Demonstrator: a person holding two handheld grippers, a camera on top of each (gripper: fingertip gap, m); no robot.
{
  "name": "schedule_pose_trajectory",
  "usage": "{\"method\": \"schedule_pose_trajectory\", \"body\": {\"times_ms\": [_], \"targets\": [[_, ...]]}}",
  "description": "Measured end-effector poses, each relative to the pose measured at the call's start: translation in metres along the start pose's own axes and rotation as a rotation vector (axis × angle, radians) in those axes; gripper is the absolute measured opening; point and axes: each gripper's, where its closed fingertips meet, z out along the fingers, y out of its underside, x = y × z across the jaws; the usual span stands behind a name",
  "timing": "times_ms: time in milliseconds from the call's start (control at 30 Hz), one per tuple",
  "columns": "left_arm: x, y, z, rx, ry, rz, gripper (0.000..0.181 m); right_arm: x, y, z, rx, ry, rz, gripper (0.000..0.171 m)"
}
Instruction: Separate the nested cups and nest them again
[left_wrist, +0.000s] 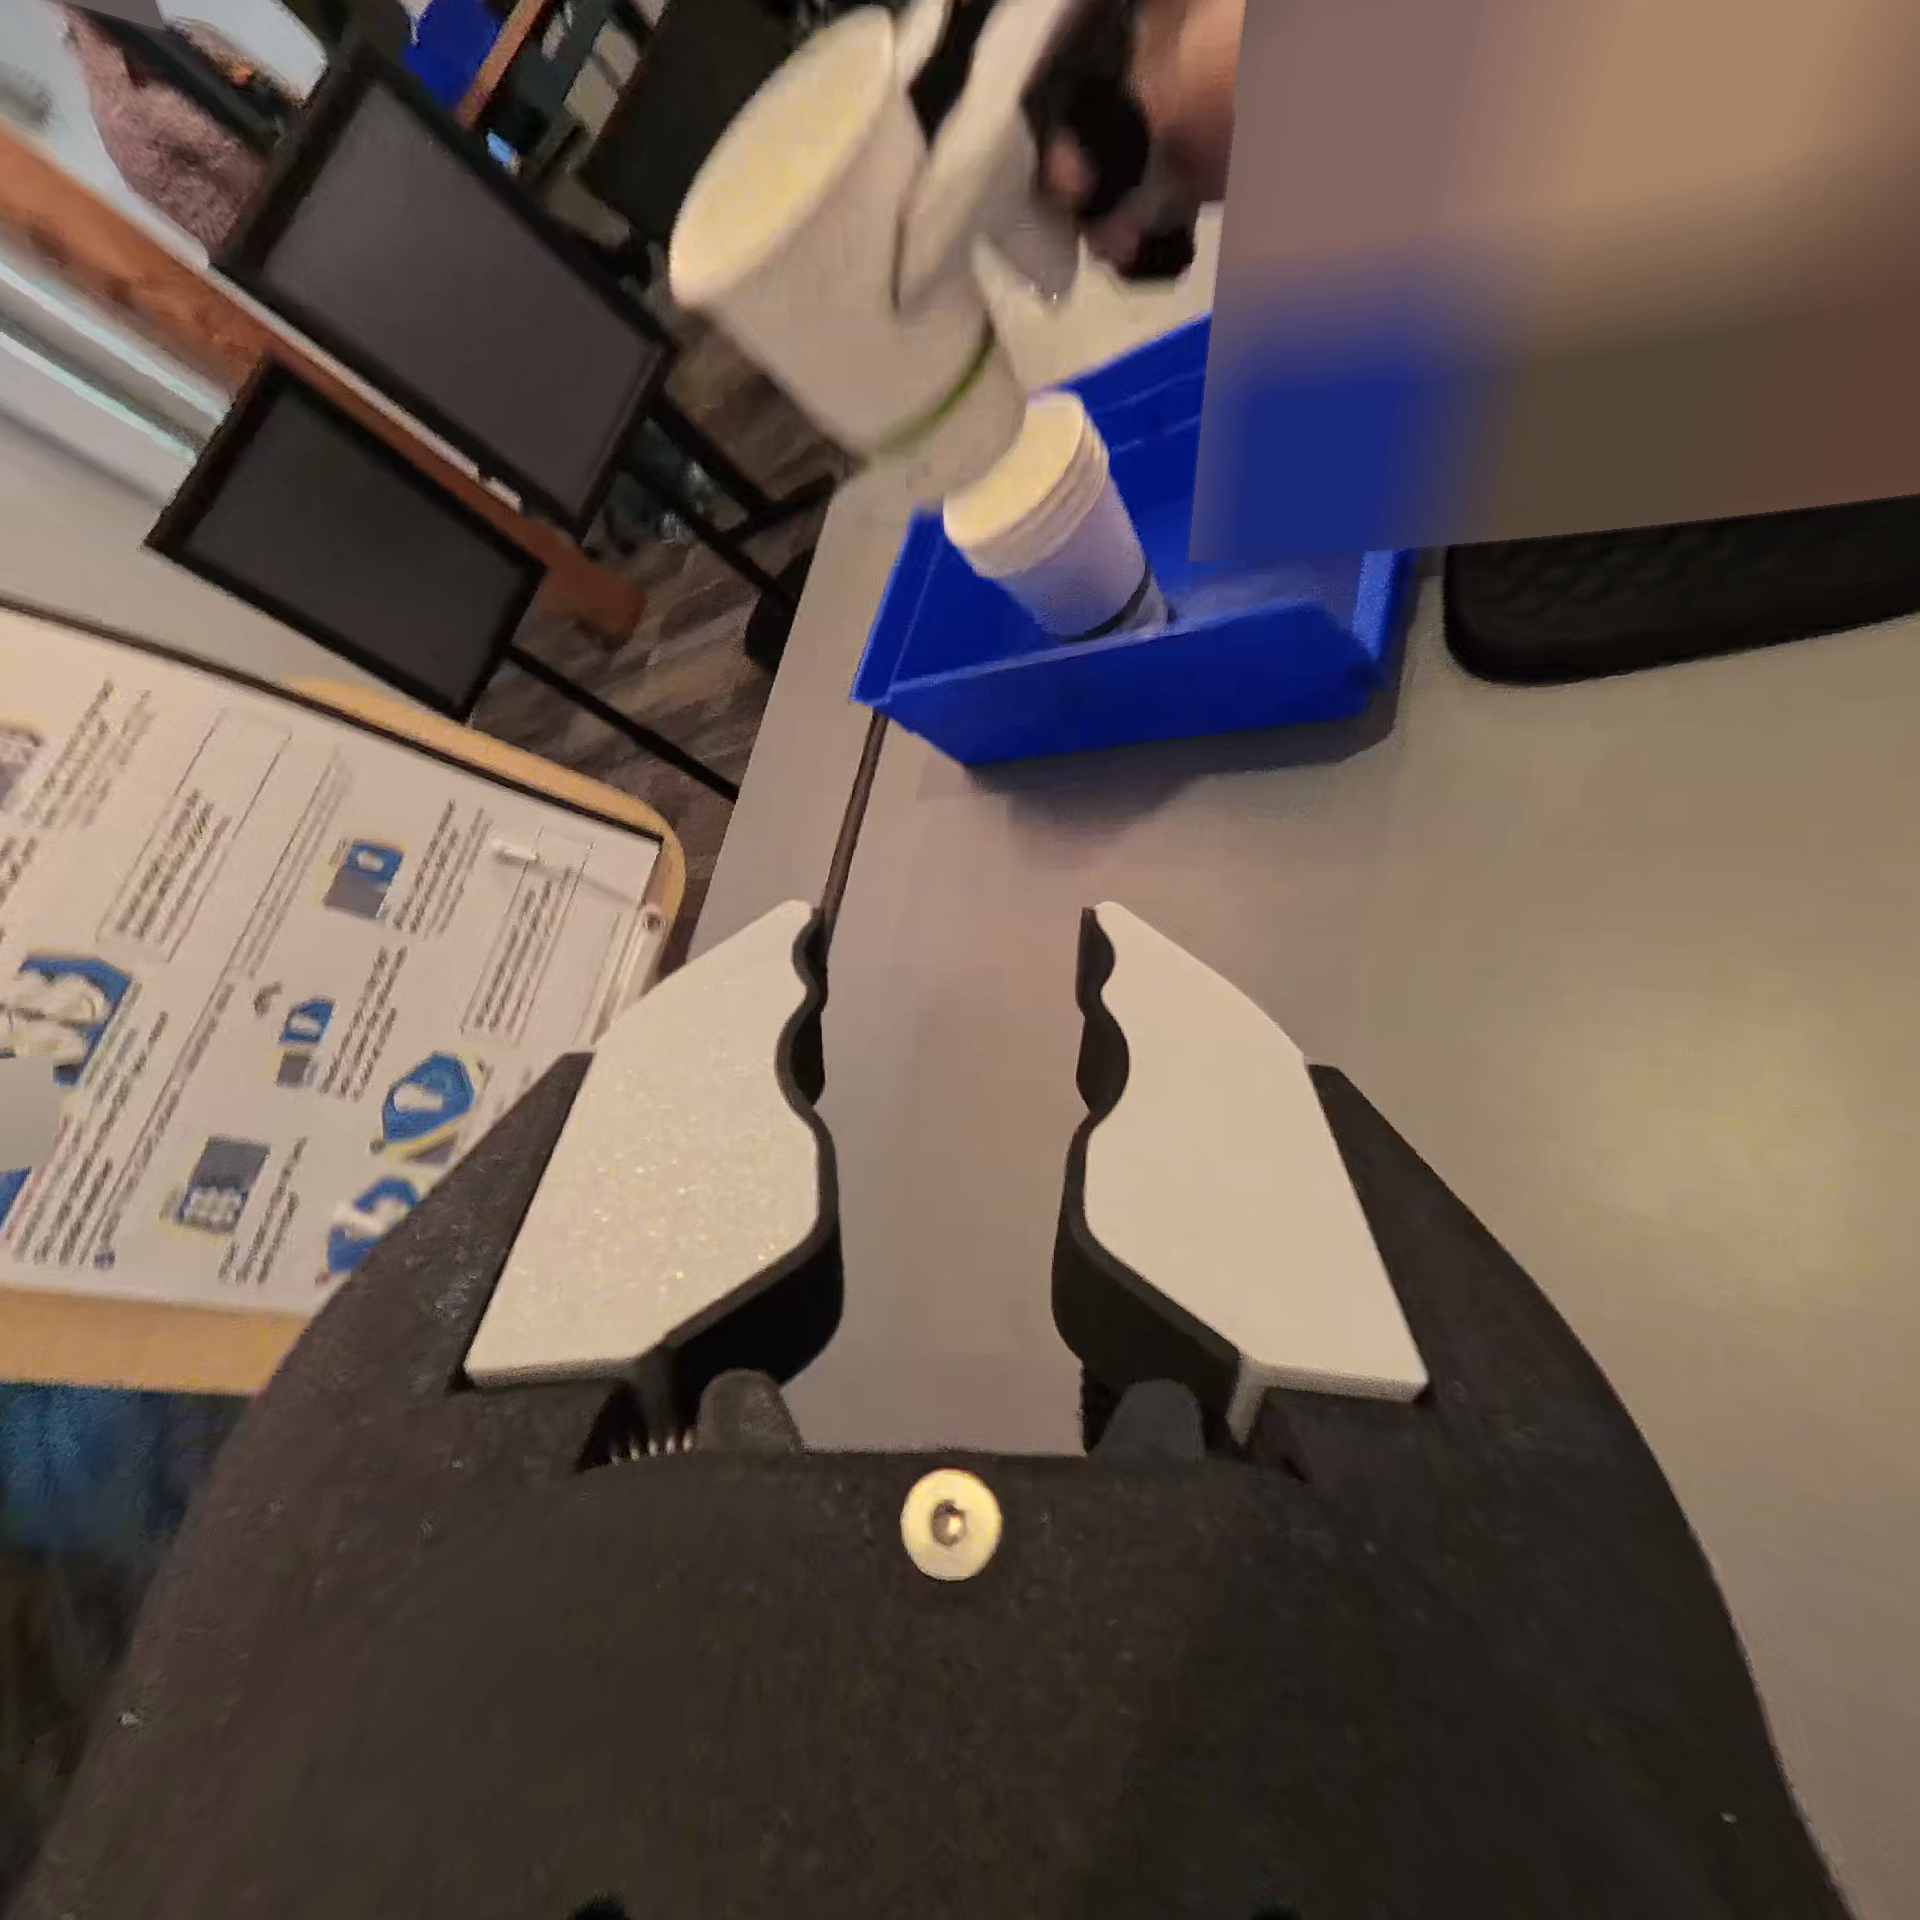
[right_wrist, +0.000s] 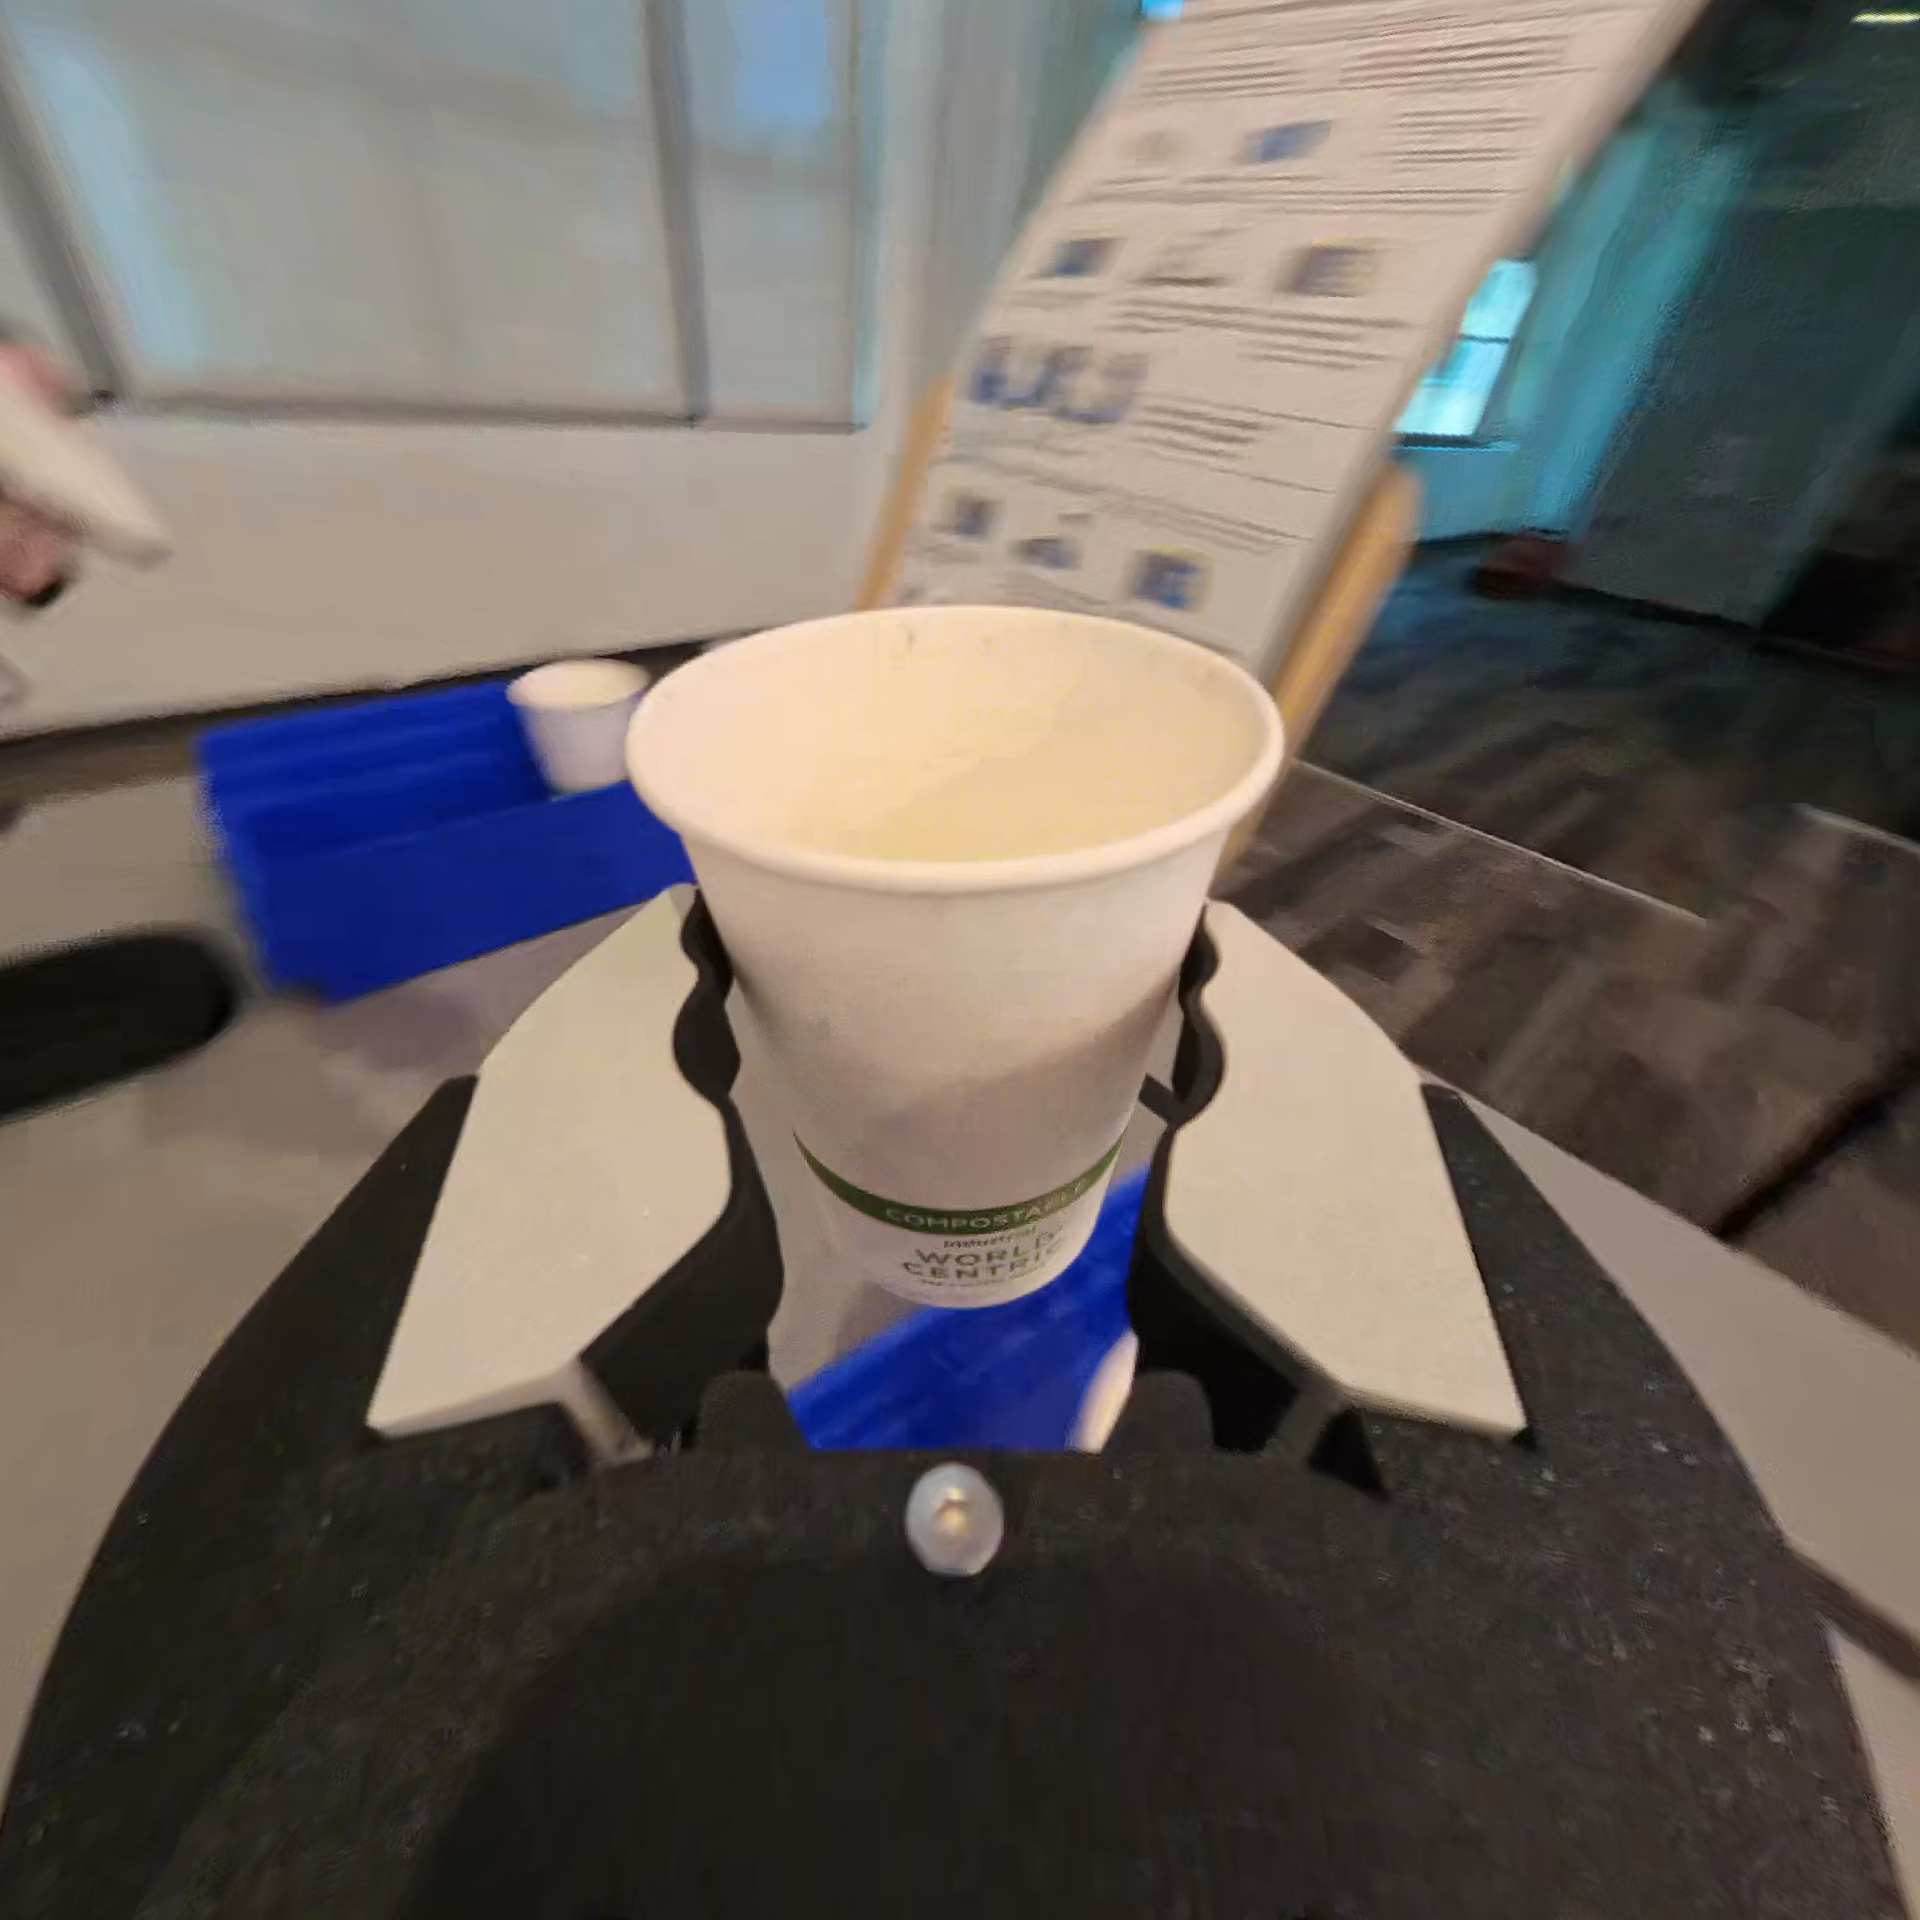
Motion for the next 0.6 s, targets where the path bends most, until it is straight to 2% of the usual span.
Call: {"method": "schedule_pose_trajectory", "body": {"times_ms": [67,133,200,300,600], "targets": [[0.006,0.021,0.003,-0.091,0.000,0.022,0.046,0.051,0.019,-0.023,0.004,0.153,0.094,0.083],[0.012,0.035,0.006,-0.157,-0.006,0.049,0.047,0.073,0.039,-0.032,0.005,0.174,0.160,0.083],[0.019,0.040,0.007,-0.179,0.006,0.063,0.048,0.079,0.054,-0.032,-0.001,0.144,0.214,0.083],[0.026,0.037,0.007,-0.179,0.016,0.074,0.047,0.087,0.071,-0.028,-0.062,0.183,0.164,0.084],[0.033,0.030,0.004,-0.187,0.028,0.094,0.047,0.083,0.106,-0.026,-0.260,0.139,0.170,0.085]]}}
